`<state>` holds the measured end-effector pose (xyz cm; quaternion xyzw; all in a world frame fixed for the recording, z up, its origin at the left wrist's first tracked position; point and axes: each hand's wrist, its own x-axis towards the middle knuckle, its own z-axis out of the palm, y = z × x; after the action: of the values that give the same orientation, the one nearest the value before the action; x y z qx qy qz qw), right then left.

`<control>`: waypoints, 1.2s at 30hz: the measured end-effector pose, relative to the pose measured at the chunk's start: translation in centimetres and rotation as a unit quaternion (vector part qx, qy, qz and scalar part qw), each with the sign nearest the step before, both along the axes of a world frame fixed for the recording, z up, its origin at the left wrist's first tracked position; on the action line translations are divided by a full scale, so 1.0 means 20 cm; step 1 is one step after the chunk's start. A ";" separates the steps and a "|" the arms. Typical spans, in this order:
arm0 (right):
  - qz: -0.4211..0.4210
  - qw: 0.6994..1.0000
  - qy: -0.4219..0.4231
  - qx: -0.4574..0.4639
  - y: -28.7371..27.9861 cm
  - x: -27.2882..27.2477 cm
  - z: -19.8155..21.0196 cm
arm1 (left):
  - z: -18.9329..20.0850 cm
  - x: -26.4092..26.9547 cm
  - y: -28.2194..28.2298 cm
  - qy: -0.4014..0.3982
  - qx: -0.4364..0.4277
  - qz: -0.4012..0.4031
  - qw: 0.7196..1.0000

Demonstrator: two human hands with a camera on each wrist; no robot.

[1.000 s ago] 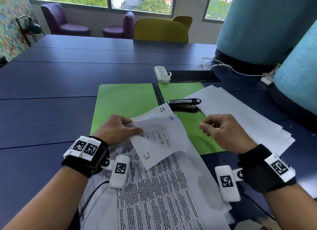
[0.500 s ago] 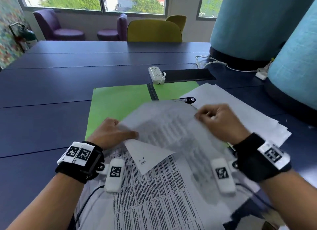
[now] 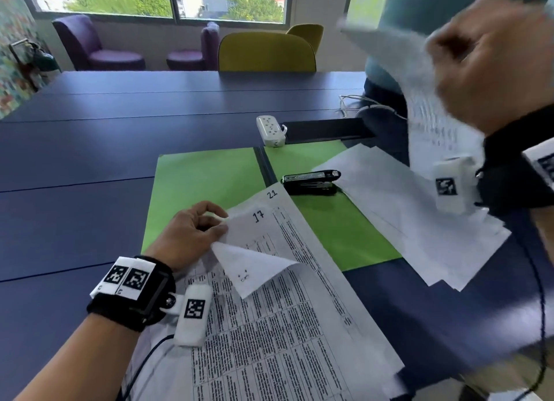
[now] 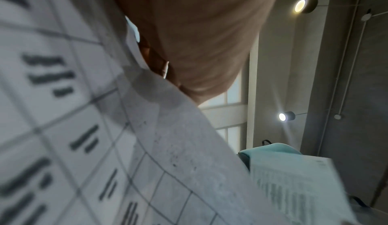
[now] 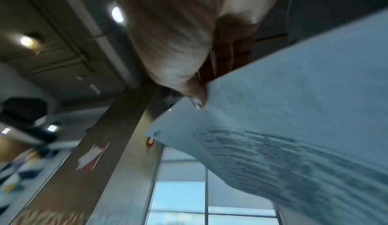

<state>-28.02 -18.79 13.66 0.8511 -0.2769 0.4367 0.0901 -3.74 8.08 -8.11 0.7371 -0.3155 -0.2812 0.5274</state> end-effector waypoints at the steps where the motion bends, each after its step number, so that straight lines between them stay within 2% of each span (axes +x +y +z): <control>1: -0.007 0.997 0.069 -0.025 0.04 0.05 -0.06 | 0.00 0.00 0.00 0.002 -0.004 0.001 1.000; 3: -0.042 0.974 0.221 -0.016 0.07 0.13 -0.26 | -0.01 -0.01 0.01 0.006 -0.013 0.001 1.000; 7: -0.112 0.902 0.409 0.080 0.02 0.19 -0.57 | -0.01 -0.01 0.01 0.010 -0.031 0.007 0.999; 9: -0.129 0.874 0.451 0.128 -0.01 0.20 -0.68 | 0.00 -0.02 0.01 0.008 -0.034 0.007 0.999; 14: -0.124 0.847 0.469 0.217 -0.08 0.19 -0.82 | 0.00 -0.02 0.02 0.031 -0.050 0.008 0.998; 17: -0.105 0.850 0.452 0.249 -0.08 0.18 -0.82 | -0.01 -0.03 0.02 0.038 -0.051 0.012 0.998; 19: -0.076 0.869 0.412 0.264 -0.06 0.18 -0.80 | -0.01 -0.03 0.02 0.041 -0.051 0.011 0.998; 21: 0.004 0.897 0.312 0.312 0.03 0.19 -0.79 | 0.00 -0.03 0.02 0.046 -0.057 0.011 0.997; 22: 0.059 0.900 0.253 0.351 0.10 0.19 -0.78 | 0.00 -0.03 0.01 0.049 -0.061 0.011 0.997; 24: 0.161 0.870 0.185 0.429 0.26 0.22 -0.77 | 0.00 -0.04 0.01 0.049 -0.066 0.008 0.997; 26: 0.223 0.819 0.189 0.494 0.40 0.24 -0.80 | -0.01 -0.05 0.01 0.043 -0.066 0.005 0.997; 28: 0.252 0.786 0.185 0.534 0.47 0.27 -0.85 | -0.01 -0.05 0.01 0.047 -0.070 0.007 0.996; 34: 0.233 0.772 0.095 0.583 0.52 0.32 -0.95 | -0.02 -0.04 0.01 0.039 -0.065 0.001 0.997; 36: 0.246 0.741 0.064 0.621 0.53 0.32 -0.97 | -0.02 -0.03 0.01 0.037 -0.059 -0.006 0.998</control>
<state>-21.67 -8.10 -5.65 0.7828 -0.2619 0.1196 -0.5517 -4.32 8.21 -8.60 0.6921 -0.3160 -0.2921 0.5795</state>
